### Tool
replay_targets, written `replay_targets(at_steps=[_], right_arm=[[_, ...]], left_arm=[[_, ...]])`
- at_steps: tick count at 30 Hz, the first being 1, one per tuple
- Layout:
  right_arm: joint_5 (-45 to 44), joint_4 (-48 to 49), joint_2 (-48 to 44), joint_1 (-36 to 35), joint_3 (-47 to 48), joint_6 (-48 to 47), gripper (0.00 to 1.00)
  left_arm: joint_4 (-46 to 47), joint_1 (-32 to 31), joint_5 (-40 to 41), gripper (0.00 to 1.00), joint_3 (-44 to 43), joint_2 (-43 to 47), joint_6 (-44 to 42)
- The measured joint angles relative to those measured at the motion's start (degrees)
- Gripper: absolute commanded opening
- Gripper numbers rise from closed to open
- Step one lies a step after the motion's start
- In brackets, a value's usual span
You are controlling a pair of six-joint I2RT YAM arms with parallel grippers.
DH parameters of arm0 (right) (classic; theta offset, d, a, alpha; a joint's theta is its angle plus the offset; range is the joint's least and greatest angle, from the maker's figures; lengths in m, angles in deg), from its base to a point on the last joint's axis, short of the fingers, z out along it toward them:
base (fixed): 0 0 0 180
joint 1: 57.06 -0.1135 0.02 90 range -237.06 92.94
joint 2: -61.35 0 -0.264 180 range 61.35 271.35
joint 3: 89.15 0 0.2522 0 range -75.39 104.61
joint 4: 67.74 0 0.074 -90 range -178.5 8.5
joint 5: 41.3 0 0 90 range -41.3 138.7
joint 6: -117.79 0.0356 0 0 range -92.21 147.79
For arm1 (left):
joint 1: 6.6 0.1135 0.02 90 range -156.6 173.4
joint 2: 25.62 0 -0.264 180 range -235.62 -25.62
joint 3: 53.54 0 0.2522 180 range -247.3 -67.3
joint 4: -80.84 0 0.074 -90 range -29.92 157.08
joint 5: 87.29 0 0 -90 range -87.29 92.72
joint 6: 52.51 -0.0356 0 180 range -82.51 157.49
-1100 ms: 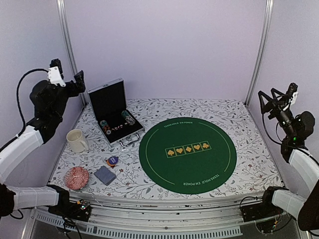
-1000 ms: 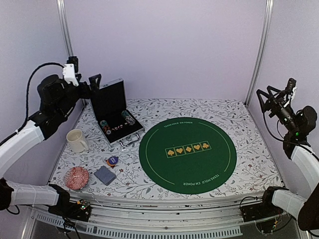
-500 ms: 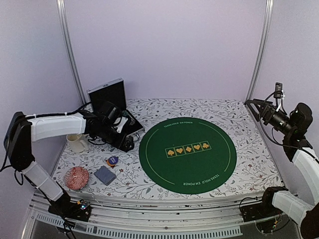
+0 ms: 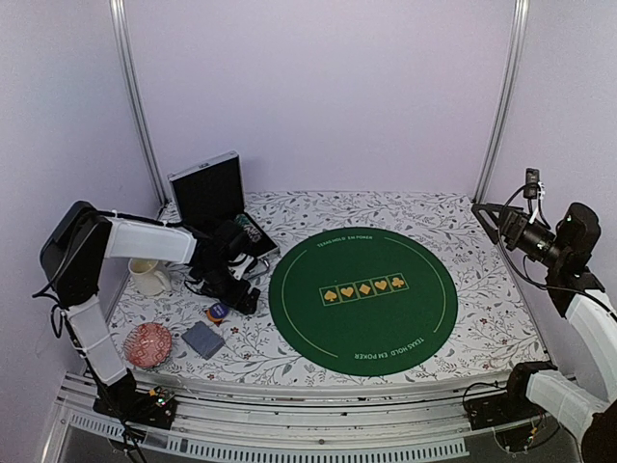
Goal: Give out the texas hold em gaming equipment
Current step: Pick up the dealer button from the center of the board.
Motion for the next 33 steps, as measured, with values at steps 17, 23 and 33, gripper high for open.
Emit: replay_targets(at_steps=[17, 23, 33], right_arm=[[-1.0, -3.0, -1.9, -0.4, -0.2, -0.3, 0.99], [-1.0, -3.1, -2.9, -0.4, -0.2, -0.3, 0.99], [-1.0, -3.2, -2.9, -0.4, -0.3, -0.3, 0.99]], left_arm=[[1.3, 2.5, -3.1, 0.81, -4.4, -3.7, -3.7], [1.0, 2.0, -3.1, 0.82, -4.4, -3.7, -4.2], [0.2, 0.6, -2.6, 0.77, -4.3, -3.7, -4.7]])
